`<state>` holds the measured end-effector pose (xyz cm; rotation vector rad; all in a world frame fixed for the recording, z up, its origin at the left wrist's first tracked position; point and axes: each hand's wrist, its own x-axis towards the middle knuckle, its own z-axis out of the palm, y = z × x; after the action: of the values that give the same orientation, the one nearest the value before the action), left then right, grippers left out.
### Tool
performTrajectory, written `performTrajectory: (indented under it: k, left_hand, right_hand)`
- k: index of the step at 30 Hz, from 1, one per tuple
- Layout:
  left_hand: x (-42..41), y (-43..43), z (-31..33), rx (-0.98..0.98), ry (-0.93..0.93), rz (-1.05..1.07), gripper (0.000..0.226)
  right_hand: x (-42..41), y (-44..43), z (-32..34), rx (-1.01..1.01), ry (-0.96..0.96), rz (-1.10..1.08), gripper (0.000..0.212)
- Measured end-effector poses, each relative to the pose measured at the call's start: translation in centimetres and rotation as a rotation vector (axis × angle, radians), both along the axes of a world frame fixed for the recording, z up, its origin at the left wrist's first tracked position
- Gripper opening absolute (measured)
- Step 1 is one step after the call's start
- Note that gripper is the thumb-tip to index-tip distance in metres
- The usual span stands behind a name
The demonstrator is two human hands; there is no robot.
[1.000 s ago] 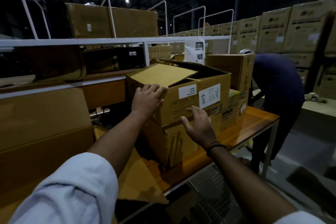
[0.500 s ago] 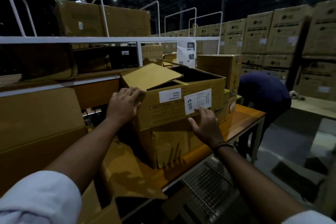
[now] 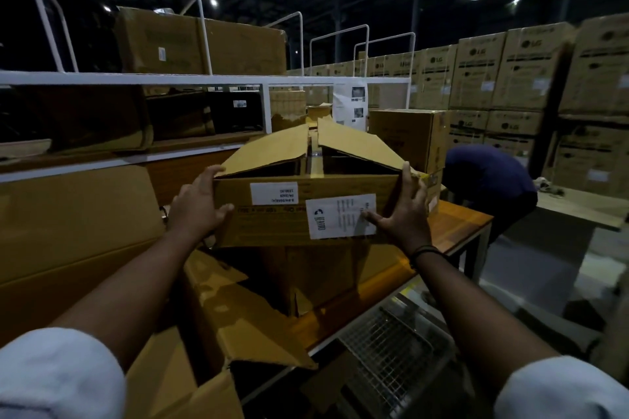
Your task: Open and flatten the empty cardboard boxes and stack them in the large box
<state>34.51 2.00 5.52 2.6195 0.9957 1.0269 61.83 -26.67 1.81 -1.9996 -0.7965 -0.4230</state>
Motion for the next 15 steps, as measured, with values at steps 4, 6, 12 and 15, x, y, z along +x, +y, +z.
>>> performTrajectory:
  k: [4, 6, 12, 15]
  left_hand:
    - [1.3, -0.1, 0.0, -0.192, -0.027, -0.075, 0.103]
    - [2.0, -0.5, -0.1, -0.230, -0.100, -0.103, 0.100]
    - [2.3, 0.3, -0.6, -0.364, -0.191, -0.098, 0.101]
    - [2.7, -0.2, -0.7, -0.387, -0.223, -0.112, 0.104]
  right_hand:
    - [0.2, 0.0, 0.2, 0.007, 0.006, 0.000, 0.125]
    - [0.5, -0.4, 0.2, 0.021, 0.011, 0.008, 0.125]
    - [1.6, 0.1, -0.4, 0.045, 0.032, 0.052, 0.128]
    - [1.5, 0.3, -0.4, 0.048, 0.032, 0.042, 0.127]
